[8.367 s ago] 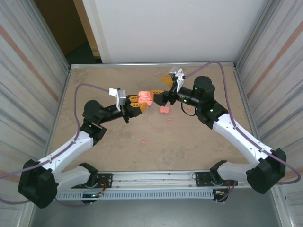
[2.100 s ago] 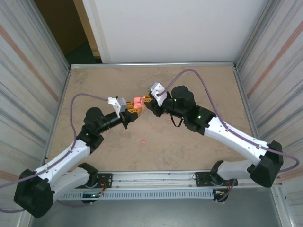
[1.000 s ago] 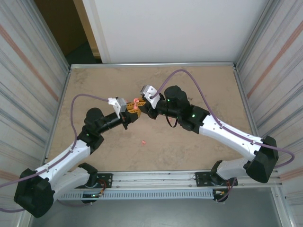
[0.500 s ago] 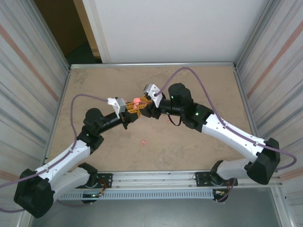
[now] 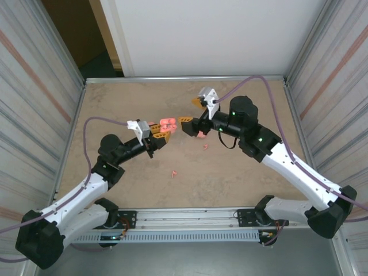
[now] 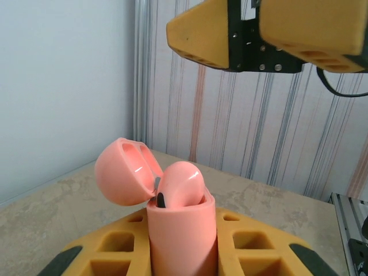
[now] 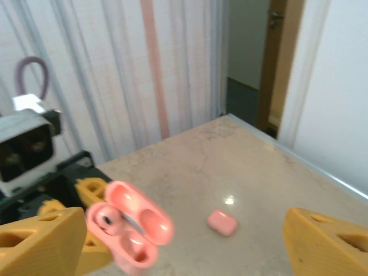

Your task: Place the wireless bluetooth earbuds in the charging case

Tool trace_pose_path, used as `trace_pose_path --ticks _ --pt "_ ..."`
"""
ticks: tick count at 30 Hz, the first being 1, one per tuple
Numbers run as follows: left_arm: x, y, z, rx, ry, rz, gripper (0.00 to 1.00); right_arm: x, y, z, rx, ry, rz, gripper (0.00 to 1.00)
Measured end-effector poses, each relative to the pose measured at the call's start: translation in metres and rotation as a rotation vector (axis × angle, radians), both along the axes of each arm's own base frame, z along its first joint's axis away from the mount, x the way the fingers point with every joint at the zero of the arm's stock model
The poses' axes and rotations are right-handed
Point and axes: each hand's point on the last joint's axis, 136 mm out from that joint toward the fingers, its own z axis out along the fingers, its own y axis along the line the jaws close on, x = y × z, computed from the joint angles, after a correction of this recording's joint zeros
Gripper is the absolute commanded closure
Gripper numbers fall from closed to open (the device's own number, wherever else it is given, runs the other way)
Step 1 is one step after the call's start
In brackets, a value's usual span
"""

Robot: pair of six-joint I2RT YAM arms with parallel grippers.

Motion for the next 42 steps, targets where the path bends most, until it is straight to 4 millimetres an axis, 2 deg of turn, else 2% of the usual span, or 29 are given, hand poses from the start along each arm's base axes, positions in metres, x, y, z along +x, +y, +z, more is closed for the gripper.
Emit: trace_pose_path --ticks 1,4,10,16,22,29,32,37,42 --pt "-0.001 0.001 0.002 -0.003 -0.006 0.001 1.00 0.005 -0.006 0.000 0.010 0.014 -0.030 0.00" --pt "-0.004 0.004 0.009 -0.014 -0.026 0.009 1.00 0.022 -0.027 -0.009 0.027 0.062 -0.133 0.01" --pt "-0.012 0.011 0.021 -0.025 -0.069 0.027 1.00 0.051 -0.068 -0.047 0.048 0.256 -0.307 0.01" --pt "-0.018 0.017 0.029 -0.031 -0.104 0.047 1.00 0.070 -0.100 -0.069 0.092 0.407 -0.422 0.01" --pt "-0.018 0.025 0.033 -0.031 -0.115 0.089 1.00 0.084 -0.118 -0.110 0.073 0.574 -0.516 0.01" --pt "-0.021 0.032 0.038 -0.033 -0.129 0.125 1.00 0.104 -0.161 -0.153 0.114 0.767 -0.673 0.01" --pt "-0.022 0.034 0.037 -0.025 -0.131 0.134 1.00 0.108 -0.179 -0.179 0.118 0.877 -0.735 0.00" --pt "-0.023 0.036 0.035 -0.015 -0.131 0.143 1.00 0.112 -0.197 -0.227 0.061 1.072 -0.791 0.18" --pt "-0.024 0.037 0.034 -0.004 -0.134 0.145 1.00 0.124 -0.201 -0.255 -0.003 1.190 -0.797 0.31"
